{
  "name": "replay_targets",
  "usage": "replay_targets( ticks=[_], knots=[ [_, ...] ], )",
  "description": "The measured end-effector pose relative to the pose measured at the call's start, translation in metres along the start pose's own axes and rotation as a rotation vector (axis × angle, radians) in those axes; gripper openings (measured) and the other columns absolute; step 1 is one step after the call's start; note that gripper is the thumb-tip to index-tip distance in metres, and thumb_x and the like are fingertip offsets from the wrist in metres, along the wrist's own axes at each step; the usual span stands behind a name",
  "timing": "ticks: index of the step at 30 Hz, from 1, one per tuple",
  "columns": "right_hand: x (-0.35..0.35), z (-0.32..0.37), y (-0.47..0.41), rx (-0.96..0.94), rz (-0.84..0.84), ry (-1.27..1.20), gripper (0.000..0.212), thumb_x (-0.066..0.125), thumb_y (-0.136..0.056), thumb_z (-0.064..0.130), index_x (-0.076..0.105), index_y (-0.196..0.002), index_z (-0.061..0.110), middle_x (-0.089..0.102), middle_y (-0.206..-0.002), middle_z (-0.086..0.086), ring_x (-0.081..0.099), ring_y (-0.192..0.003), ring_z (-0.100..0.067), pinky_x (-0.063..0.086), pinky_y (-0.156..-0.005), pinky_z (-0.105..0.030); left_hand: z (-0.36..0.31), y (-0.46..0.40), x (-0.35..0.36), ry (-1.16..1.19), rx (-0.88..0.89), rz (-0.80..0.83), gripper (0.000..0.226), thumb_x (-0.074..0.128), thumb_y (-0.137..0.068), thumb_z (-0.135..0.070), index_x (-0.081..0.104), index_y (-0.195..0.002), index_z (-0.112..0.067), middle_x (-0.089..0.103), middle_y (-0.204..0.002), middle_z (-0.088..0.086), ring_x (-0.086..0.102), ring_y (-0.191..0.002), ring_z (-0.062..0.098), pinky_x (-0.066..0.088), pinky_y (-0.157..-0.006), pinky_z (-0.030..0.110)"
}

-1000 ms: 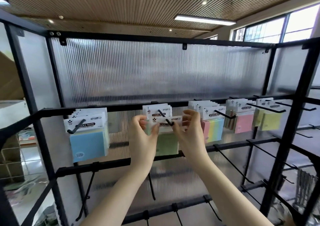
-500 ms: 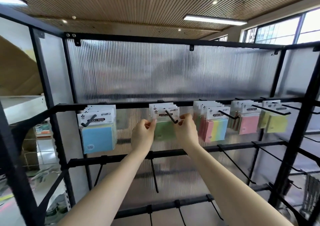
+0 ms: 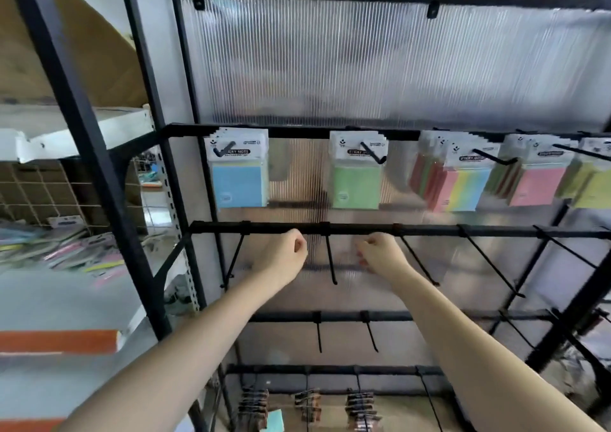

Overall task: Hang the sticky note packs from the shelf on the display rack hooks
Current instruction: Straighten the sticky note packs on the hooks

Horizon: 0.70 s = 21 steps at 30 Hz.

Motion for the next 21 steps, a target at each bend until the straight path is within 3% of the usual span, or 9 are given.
replay_targets(
  ticks=[6,9,11,13,15,18,21],
  knots=[
    [0.048,0.030,0.049,-0.183,0.038,-0.029,0.018,0.051,-0.097,0.018,0.065,-0.087,0.014,0.068,-0.087,-0.014,0.065,-0.081,-0.027,0.055,-0.077,-0.039,0.030,0.059,-0.021,-0.103,0.091,0.036,0.005,0.048,-0.096,-0.029,0.051,-0.093,-0.027,0.061,-0.085,-0.004,0.059,-0.070,0.015,0.048,-0.060,0.036],
    [0.076,0.052,0.075,-0.259,0.050,0.036,0.018,0.051,-0.097,0.020,0.066,-0.102,0.012,0.068,-0.094,-0.006,0.065,-0.089,-0.024,0.055,-0.084,-0.040,0.042,0.085,-0.042,-0.159,0.172,-0.022,0.010,0.052,-0.094,-0.025,0.058,-0.102,-0.022,0.064,-0.092,-0.006,0.059,-0.074,0.012,0.047,-0.059,0.027],
    [0.098,0.070,0.091,-0.296,0.054,0.084,0.021,0.051,-0.097,0.021,0.066,-0.106,0.009,0.068,-0.096,-0.004,0.064,-0.090,-0.022,0.054,-0.083,-0.037,0.054,0.103,-0.064,-0.174,0.217,-0.058,0.014,0.053,-0.093,-0.022,0.061,-0.105,-0.019,0.064,-0.097,-0.006,0.060,-0.079,0.012,0.043,-0.060,0.022],
    [0.122,0.090,0.111,-0.330,0.064,0.084,0.017,0.051,-0.097,0.020,0.066,-0.098,0.011,0.065,-0.087,0.001,0.063,-0.085,-0.019,0.051,-0.074,-0.030,0.070,0.123,-0.088,-0.176,0.233,-0.053,0.015,0.053,-0.093,-0.021,0.061,-0.106,-0.019,0.064,-0.099,-0.005,0.062,-0.084,0.015,0.049,-0.065,0.028],
    [0.148,0.111,0.135,-0.385,0.081,0.061,0.016,0.051,-0.096,0.017,0.061,-0.085,0.022,0.059,-0.078,0.012,0.059,-0.076,-0.010,0.044,-0.065,-0.019,0.092,0.145,-0.117,-0.196,0.208,-0.053,0.013,0.052,-0.094,-0.024,0.058,-0.105,-0.022,0.061,-0.096,-0.009,0.061,-0.084,0.017,0.045,-0.059,0.028],
    [0.194,0.149,0.174,-0.476,0.137,0.029,0.024,0.052,-0.096,0.019,0.054,-0.082,0.038,0.060,-0.078,0.018,0.057,-0.074,0.006,0.041,-0.062,-0.010,0.133,0.174,-0.166,-0.182,0.145,-0.084,0.013,0.054,-0.093,-0.026,0.058,-0.105,-0.025,0.062,-0.096,-0.008,0.061,-0.083,0.015,0.034,-0.058,0.025],
    [0.248,0.186,0.206,-0.564,0.196,0.019,0.016,0.053,-0.096,0.021,0.060,-0.089,0.034,0.064,-0.084,0.017,0.061,-0.081,0.000,0.050,-0.070,-0.019,0.179,0.202,-0.216,-0.181,0.062,-0.117,0.013,0.055,-0.092,-0.023,0.059,-0.104,-0.024,0.065,-0.097,-0.005,0.062,-0.084,0.018,0.045,-0.063,0.030]
  ],
)
Point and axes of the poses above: each hand's wrist, its own y-axis away from the middle knuckle, its own x-axis out of the palm, z = x × y, the point moved 3 cm from there along -y, towards the middle knuckle
